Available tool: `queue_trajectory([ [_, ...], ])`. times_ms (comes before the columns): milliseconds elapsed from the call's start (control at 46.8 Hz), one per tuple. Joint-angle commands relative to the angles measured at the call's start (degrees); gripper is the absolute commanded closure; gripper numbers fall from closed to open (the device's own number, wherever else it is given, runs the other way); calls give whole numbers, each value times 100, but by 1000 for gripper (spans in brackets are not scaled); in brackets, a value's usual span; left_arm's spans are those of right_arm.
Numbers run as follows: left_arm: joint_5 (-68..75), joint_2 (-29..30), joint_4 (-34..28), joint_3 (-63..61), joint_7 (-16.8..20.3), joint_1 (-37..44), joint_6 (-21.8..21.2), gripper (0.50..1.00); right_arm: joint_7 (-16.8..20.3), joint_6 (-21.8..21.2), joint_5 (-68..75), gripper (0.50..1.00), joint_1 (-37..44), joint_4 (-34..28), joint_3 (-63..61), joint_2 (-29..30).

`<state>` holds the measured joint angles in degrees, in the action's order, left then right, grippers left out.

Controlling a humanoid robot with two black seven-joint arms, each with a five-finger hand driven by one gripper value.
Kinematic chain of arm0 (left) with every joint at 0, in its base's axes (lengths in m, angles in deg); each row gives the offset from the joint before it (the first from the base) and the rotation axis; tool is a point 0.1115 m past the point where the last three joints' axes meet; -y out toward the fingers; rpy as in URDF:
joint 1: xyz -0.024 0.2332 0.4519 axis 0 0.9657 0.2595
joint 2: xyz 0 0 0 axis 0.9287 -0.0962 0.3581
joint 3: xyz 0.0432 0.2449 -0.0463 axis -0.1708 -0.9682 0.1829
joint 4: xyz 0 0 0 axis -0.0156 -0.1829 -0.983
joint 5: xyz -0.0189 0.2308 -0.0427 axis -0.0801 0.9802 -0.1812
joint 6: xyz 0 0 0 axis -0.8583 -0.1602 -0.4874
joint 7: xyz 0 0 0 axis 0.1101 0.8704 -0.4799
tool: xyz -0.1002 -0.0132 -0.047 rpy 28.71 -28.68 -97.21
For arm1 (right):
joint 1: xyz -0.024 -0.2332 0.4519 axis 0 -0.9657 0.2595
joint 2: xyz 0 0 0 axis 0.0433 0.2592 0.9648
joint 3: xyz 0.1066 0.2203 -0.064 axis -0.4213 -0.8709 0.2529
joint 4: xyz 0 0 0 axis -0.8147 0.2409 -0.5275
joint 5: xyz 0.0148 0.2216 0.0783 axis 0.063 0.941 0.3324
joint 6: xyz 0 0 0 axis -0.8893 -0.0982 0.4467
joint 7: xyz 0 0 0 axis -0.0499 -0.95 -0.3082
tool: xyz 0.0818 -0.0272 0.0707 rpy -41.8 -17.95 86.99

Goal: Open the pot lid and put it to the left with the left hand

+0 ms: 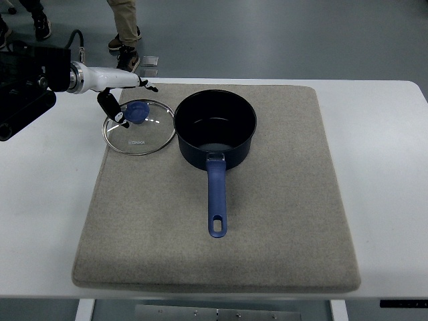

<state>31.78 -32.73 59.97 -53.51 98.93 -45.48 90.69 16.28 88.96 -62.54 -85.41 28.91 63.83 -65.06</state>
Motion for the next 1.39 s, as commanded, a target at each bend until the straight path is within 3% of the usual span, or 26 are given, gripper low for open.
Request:
queue_trajectory([
  [0,-487,13,-18,19,0,-17,0,510,-4,0,0,583,0,2,0,0],
  [684,-6534,13,-967,54,-9,273,62,508,-4,9,0,583,0,2,0,0],
  [983,-7695,5,-976,116,-9,475,141,508,4,0,0,583,0,2,0,0],
  [1368,-9769,31,-985,168,-44,792,738,508,-4,0,0,583,0,2,0,0],
])
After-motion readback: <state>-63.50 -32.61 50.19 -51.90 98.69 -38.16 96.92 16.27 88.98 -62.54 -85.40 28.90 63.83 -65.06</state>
